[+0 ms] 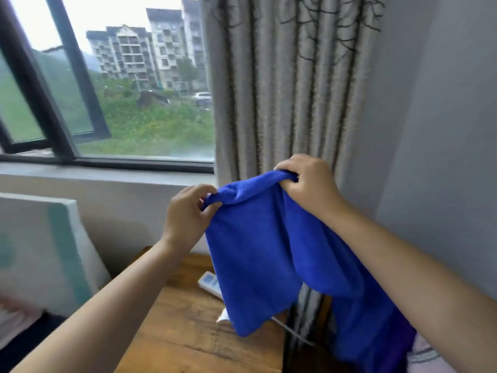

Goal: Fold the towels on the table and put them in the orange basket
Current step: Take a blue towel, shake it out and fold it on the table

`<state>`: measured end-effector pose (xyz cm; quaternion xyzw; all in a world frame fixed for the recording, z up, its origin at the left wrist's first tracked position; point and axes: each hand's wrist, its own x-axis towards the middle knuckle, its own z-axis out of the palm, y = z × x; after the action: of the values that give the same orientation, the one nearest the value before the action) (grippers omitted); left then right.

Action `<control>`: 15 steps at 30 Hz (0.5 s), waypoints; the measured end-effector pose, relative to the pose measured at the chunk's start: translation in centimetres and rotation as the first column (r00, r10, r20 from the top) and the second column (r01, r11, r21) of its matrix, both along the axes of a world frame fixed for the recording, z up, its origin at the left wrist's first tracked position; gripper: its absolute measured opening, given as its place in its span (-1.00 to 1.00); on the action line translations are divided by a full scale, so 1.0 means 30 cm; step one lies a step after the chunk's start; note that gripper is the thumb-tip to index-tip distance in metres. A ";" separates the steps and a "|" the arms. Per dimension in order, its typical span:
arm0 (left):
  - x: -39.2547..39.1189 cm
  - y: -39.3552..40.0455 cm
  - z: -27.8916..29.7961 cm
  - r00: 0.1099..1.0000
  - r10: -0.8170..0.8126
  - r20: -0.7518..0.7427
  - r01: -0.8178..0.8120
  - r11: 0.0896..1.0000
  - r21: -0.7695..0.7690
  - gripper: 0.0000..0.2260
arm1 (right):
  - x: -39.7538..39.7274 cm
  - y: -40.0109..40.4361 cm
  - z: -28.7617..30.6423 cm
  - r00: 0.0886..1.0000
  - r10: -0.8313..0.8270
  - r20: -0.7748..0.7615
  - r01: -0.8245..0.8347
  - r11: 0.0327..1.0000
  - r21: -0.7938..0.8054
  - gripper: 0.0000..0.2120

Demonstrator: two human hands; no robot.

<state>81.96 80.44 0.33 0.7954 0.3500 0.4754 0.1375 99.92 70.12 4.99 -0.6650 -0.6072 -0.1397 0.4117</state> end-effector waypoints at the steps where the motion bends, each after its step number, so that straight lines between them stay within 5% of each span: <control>1: -0.067 0.008 -0.005 1.000 0.020 -0.009 -0.020 1.000 -0.004 -0.89 | -0.069 0.019 -0.008 0.999 0.032 -0.008 -0.032 0.999 -0.020 -0.81; 6: -0.457 0.024 -0.066 0.995 0.094 -0.042 -0.097 0.992 -0.086 -0.88 | -0.435 0.117 -0.135 0.992 0.092 -0.084 -0.104 0.981 -0.161 -0.82; 10: -0.705 0.047 -0.174 0.971 0.079 -0.225 -0.126 0.972 -0.200 -0.86 | -0.653 0.165 -0.305 0.995 0.063 -0.080 -0.087 0.933 -0.349 -0.81; 15: -0.929 0.082 -0.335 0.913 0.005 -0.409 -0.168 0.916 -0.364 -0.85 | -0.845 0.188 -0.510 0.998 0.043 0.038 -0.009 0.767 -0.642 -0.80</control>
<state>54.08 82.90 -9.70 0.8150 0.4941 0.2290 0.1979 74.56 75.75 -10.32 -0.7533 -0.6378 0.0652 0.1465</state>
